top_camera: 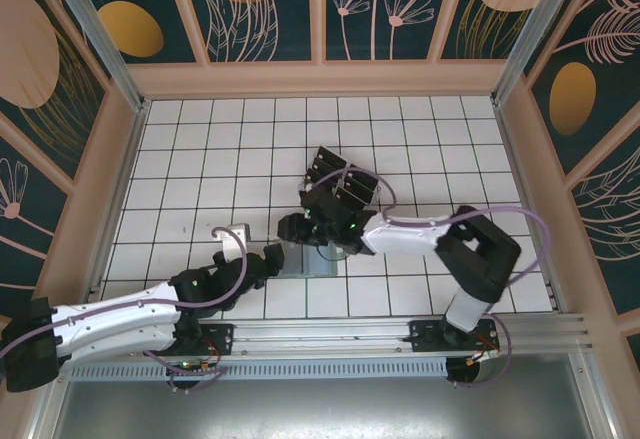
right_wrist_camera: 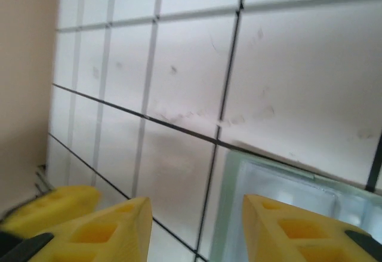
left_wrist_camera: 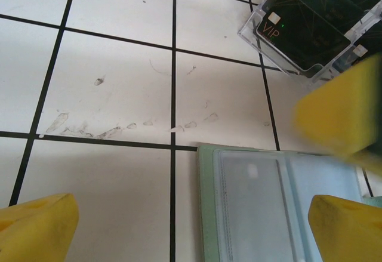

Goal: Put the credit cards into the card holder
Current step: Flip over the card slot on the card holder, then pick up the credit card from the storage box.

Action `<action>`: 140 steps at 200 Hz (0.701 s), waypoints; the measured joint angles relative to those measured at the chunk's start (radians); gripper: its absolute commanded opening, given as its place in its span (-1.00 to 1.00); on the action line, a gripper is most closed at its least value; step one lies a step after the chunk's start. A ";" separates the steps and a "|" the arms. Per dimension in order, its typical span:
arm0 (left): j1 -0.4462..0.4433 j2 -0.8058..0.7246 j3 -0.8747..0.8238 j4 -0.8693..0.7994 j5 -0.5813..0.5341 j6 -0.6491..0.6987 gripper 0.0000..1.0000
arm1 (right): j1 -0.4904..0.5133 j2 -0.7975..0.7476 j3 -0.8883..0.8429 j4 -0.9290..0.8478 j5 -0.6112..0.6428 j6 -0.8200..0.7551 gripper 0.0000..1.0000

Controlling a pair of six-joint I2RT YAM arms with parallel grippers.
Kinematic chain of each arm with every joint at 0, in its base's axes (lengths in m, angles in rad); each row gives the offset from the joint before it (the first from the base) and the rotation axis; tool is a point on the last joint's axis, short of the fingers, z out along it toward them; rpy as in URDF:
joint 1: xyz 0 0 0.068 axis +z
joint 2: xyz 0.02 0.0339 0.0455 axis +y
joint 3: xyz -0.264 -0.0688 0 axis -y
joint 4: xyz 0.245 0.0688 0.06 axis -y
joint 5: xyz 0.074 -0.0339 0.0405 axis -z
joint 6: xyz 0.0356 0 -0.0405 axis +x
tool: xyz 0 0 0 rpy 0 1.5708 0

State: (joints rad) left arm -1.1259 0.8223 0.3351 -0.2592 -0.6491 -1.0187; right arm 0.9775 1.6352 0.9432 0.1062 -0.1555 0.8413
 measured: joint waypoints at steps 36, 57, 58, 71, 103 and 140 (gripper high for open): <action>0.000 0.070 0.035 -0.006 0.001 0.012 0.97 | -0.112 -0.175 0.069 -0.158 0.059 -0.180 -0.13; 0.000 0.127 0.077 -0.008 0.000 0.023 0.97 | -0.185 -0.210 0.092 -0.267 0.113 -0.303 -0.15; 0.000 0.129 0.079 -0.008 0.000 0.023 0.97 | -0.187 -0.211 0.093 -0.271 0.114 -0.307 -0.15; 0.004 0.170 0.109 -0.015 0.001 0.035 0.97 | -0.213 -0.207 0.105 -0.345 0.146 -0.377 -0.18; 0.047 0.240 0.169 -0.022 0.015 0.077 0.97 | -0.231 -0.153 0.155 -0.496 0.221 -0.506 -0.23; 0.134 0.267 0.204 -0.022 0.047 0.151 0.97 | -0.231 -0.063 0.192 -0.575 0.297 -0.597 -0.28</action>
State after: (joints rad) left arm -0.9924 1.0893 0.5396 -0.2810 -0.6018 -0.8673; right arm 0.7467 1.5726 1.1355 -0.4686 0.1417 0.2443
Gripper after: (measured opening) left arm 0.986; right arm 0.364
